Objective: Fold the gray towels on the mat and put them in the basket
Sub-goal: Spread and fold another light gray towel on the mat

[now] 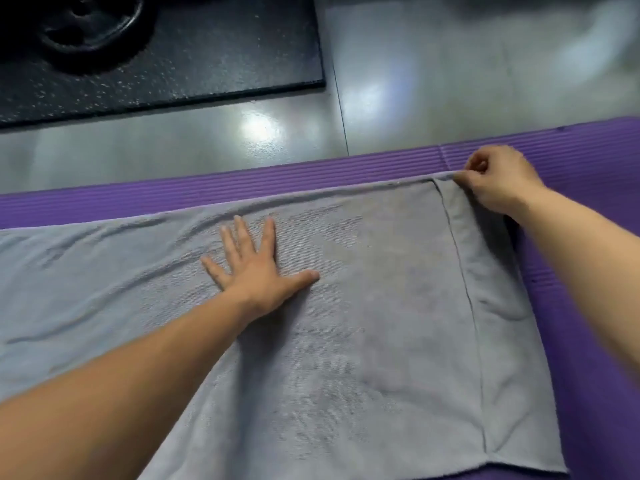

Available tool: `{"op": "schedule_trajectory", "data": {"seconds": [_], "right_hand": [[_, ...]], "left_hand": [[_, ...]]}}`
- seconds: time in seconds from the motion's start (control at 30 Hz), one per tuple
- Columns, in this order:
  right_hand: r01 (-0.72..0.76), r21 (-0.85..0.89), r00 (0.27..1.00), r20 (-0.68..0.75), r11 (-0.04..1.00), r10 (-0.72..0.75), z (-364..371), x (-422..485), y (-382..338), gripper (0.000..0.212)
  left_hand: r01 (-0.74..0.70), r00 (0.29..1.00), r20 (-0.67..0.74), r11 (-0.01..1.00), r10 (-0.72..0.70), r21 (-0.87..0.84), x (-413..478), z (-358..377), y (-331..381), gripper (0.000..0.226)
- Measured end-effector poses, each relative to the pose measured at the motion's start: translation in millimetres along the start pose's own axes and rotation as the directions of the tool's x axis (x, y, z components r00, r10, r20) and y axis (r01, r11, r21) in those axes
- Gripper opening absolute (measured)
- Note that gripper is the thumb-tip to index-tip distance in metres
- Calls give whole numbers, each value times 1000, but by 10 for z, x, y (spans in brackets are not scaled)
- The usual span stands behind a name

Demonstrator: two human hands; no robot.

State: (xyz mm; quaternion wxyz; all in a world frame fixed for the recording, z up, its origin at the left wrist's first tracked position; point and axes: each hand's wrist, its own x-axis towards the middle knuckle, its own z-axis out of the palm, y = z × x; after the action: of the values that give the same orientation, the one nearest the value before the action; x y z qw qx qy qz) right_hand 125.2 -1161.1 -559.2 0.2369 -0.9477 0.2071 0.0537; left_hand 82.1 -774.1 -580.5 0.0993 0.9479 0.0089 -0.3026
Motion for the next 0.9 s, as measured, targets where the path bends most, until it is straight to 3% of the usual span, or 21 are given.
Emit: {"op": "schedule_trajectory", "data": {"seconds": [0.07,0.17,0.3,0.4,0.63,0.7,0.8,0.9], "right_hand": [[-41,12,994,-101,999,42,0,2,35,15],[-55,41,994,-90,998,59,59,-5,108,15],[-132,111,989,-44,985,138,19,-78,114,48],[-215,123,975,-28,969,220,1,-381,158,62],[-402,169,916,88,900,392,5,-1809,567,32],[-423,170,905,133,890,405,29,-2237,632,29],[-427,138,902,143,894,408,128,-2762,746,32],[-420,88,907,60,903,416,262,-3089,848,32]], "left_hand": [[8,1000,9,1000,-8,0,12,-11,7,133],[20,1000,15,1000,-20,2,15,-15,18,135],[40,999,14,999,-41,16,32,-18,5,136],[32,999,30,999,-32,11,42,-25,4,139],[31,999,-25,1000,-31,-3,-21,-26,23,136],[43,992,-120,999,-43,3,-112,7,68,124],[-35,971,-235,999,37,15,-444,191,295,85],[-216,960,-166,973,226,78,-974,614,483,84]]}}
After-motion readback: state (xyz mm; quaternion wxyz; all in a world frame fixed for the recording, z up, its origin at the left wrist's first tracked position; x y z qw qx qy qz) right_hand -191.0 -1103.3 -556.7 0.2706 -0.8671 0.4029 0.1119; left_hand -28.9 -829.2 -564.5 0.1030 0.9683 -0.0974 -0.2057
